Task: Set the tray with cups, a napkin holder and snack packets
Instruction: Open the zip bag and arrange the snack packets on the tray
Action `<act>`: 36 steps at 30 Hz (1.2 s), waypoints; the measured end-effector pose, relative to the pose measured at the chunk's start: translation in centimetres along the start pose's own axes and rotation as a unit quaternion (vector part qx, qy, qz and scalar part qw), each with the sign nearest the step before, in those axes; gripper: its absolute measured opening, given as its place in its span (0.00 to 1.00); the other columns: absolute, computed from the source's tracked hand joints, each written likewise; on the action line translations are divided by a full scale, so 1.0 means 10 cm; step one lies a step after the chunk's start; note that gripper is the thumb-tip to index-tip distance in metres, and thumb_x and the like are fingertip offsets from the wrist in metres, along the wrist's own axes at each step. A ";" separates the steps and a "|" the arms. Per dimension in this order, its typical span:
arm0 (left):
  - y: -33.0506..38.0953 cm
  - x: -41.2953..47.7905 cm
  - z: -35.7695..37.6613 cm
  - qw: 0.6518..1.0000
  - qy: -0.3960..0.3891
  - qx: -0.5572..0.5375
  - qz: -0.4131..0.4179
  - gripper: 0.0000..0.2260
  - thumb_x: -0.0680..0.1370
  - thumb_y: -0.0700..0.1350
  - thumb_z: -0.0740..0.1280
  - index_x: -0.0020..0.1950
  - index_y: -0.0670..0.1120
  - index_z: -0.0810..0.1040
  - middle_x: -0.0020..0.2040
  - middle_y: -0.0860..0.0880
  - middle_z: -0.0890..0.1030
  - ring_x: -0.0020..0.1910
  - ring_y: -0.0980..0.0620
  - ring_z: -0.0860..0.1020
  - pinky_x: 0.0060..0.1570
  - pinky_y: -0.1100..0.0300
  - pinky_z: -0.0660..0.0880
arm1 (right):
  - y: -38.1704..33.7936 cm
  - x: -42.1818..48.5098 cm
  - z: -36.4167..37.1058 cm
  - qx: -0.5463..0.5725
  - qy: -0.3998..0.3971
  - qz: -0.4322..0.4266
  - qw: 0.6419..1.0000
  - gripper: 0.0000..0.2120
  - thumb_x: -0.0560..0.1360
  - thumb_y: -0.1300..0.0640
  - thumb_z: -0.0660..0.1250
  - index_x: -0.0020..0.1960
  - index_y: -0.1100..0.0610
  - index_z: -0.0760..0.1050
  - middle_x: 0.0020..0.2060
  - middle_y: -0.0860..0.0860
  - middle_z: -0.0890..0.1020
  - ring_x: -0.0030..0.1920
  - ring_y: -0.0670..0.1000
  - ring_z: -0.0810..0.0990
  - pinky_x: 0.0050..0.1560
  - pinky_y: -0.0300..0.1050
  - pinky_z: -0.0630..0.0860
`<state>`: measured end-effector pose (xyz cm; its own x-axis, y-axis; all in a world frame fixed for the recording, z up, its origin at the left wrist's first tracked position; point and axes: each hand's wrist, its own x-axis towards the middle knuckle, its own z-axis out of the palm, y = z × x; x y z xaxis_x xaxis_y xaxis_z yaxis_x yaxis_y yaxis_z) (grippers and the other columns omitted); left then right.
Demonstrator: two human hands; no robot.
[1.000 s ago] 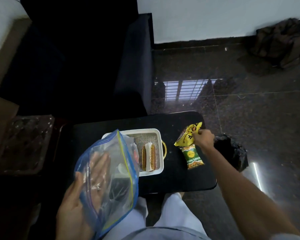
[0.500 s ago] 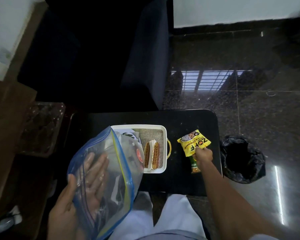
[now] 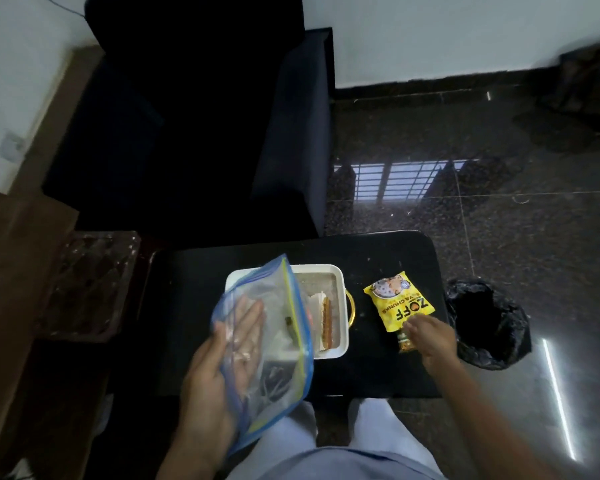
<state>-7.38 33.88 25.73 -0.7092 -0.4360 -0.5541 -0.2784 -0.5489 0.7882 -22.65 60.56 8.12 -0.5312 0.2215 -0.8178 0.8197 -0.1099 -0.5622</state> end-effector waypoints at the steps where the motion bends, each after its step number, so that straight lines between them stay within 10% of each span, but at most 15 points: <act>1: 0.05 -0.01 0.03 1.000 -0.012 0.017 0.007 0.27 0.76 0.62 0.70 0.69 0.48 0.79 0.69 0.47 0.81 0.69 0.51 0.78 0.65 0.57 0.77 | -0.11 -0.27 0.04 0.019 -0.024 -0.048 0.998 0.08 0.77 0.65 0.68 0.56 0.66 0.79 0.42 0.57 0.83 0.43 0.52 0.84 0.46 0.43 0.80; 6: 0.19 0.01 -0.01 0.997 -0.060 0.051 -0.007 0.21 0.78 0.54 0.60 0.67 0.48 0.79 0.64 0.52 0.84 0.64 0.58 0.81 0.57 0.63 0.79 | -0.63 -1.94 0.32 -0.107 -0.209 -0.405 0.883 0.06 0.76 0.57 0.73 0.52 0.51 0.84 0.47 0.48 0.87 0.47 0.45 0.86 0.48 0.35 0.80; 10: 0.25 0.01 -0.06 0.995 -0.064 0.075 -0.019 0.20 0.82 0.55 0.61 0.68 0.47 0.80 0.66 0.46 0.82 0.69 0.50 0.78 0.70 0.49 0.71 | -0.73 -2.69 0.76 -0.311 -0.314 -0.596 0.670 0.06 0.76 0.62 0.72 0.52 0.56 0.84 0.48 0.46 0.87 0.48 0.42 0.84 0.50 0.35 0.79; 15: 0.32 0.06 -0.25 0.988 -0.091 0.121 -0.010 0.16 0.84 0.54 0.58 0.58 0.53 0.85 0.58 0.49 0.87 0.61 0.54 0.83 0.57 0.61 0.78 | -0.61 -2.70 1.39 -0.722 -0.296 -0.523 0.343 0.14 0.78 0.69 0.59 0.59 0.62 0.78 0.58 0.58 0.80 0.56 0.58 0.81 0.55 0.51 0.78; 20: 0.52 0.02 -0.39 0.975 -0.128 0.182 -0.015 0.13 0.84 0.52 0.58 0.62 0.53 0.81 0.53 0.60 0.87 0.58 0.65 0.82 0.53 0.73 0.76 | -0.31 -2.46 1.85 -0.853 -0.189 -0.456 0.171 0.17 0.82 0.61 0.59 0.70 0.61 0.72 0.70 0.61 0.71 0.67 0.62 0.72 0.65 0.55 0.74; 23: 0.62 -0.04 -0.41 0.970 -0.142 0.198 -0.022 0.19 0.84 0.55 0.58 0.70 0.50 0.77 0.65 0.52 0.82 0.67 0.54 0.78 0.71 0.56 0.72 | -0.11 -2.31 2.03 -0.894 -0.117 -0.426 0.079 0.25 0.83 0.53 0.58 0.78 0.59 0.58 0.78 0.62 0.57 0.77 0.64 0.56 0.74 0.63 0.58; 26: 0.72 -0.05 -0.45 0.974 -0.138 0.182 -0.015 0.19 0.83 0.56 0.59 0.69 0.51 0.78 0.67 0.48 0.81 0.69 0.50 0.77 0.74 0.46 0.69 | 0.02 -2.19 2.11 -0.901 -0.074 -0.426 0.027 0.26 0.84 0.50 0.55 0.79 0.58 0.56 0.78 0.63 0.57 0.77 0.67 0.55 0.73 0.68 0.57; 31: 0.86 0.00 -0.55 0.975 -0.148 0.167 -0.017 0.21 0.82 0.59 0.60 0.68 0.49 0.80 0.65 0.46 0.83 0.66 0.46 0.79 0.71 0.42 0.71 | -0.05 -2.18 2.12 -0.869 -0.072 -0.481 0.093 0.21 0.84 0.52 0.53 0.71 0.63 0.66 0.64 0.63 0.74 0.62 0.62 0.74 0.60 0.54 0.71; 36: 0.90 -0.02 -0.56 0.969 -0.159 0.187 0.013 0.20 0.76 0.62 0.60 0.60 0.54 0.83 0.57 0.52 0.87 0.61 0.51 0.83 0.67 0.49 0.76 | -0.17 -2.24 2.04 -0.844 -0.097 -0.527 0.031 0.11 0.81 0.58 0.62 0.61 0.51 0.78 0.58 0.53 0.79 0.58 0.58 0.77 0.51 0.49 0.72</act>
<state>-6.12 25.07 31.48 -0.8662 -0.1706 -0.4696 -0.4316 -0.2180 0.8753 -16.48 35.98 24.85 -0.3108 -0.7876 -0.5321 -0.9176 0.1026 0.3842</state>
